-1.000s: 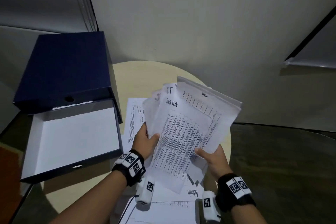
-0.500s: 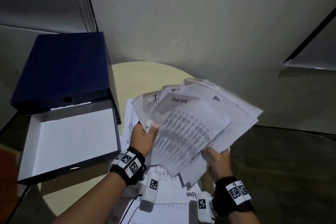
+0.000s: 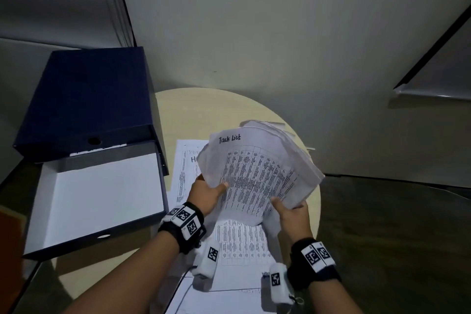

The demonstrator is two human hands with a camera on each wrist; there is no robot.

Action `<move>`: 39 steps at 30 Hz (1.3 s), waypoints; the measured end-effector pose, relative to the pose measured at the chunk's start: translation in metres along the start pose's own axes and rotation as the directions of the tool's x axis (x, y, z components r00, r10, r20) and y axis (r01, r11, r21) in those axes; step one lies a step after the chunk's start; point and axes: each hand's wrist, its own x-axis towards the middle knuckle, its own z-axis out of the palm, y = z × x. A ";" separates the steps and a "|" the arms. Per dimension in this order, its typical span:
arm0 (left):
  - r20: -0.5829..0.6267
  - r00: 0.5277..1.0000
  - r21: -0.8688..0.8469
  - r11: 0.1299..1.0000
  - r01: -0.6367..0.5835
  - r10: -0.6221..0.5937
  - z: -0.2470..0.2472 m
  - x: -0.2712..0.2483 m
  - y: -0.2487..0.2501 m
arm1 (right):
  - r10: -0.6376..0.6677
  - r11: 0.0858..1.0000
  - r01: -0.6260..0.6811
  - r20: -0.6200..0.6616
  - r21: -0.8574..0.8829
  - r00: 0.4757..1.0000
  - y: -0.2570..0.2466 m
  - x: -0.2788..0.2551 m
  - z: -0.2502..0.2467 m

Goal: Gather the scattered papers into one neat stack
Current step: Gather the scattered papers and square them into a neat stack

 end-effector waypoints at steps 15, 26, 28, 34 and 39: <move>-0.123 0.908 0.501 0.765 0.405 -0.400 -0.012 0.000 -0.089 | 0.356 0.873 -0.411 -0.232 -0.263 0.905 0.118 0.012 -0.071; -0.094 0.979 0.520 0.830 0.204 -0.182 -0.001 -0.008 -0.058 | 0.419 0.823 -0.455 -0.178 -0.340 0.891 0.134 0.009 -0.065; -0.129 0.991 0.537 0.836 0.109 -0.047 -0.006 -0.014 -0.039 | 0.418 0.818 -0.449 -0.165 -0.359 0.893 0.132 0.007 -0.064; -0.339 0.899 0.422 0.899 -0.117 0.276 -0.035 -0.020 0.025 | 0.401 0.816 -0.424 -0.145 -0.393 0.905 0.130 0.004 -0.064; -0.367 0.912 0.207 0.972 -0.113 0.184 -0.047 -0.010 0.044 | 0.384 0.824 -0.388 -0.096 -0.413 0.918 0.114 -0.002 -0.065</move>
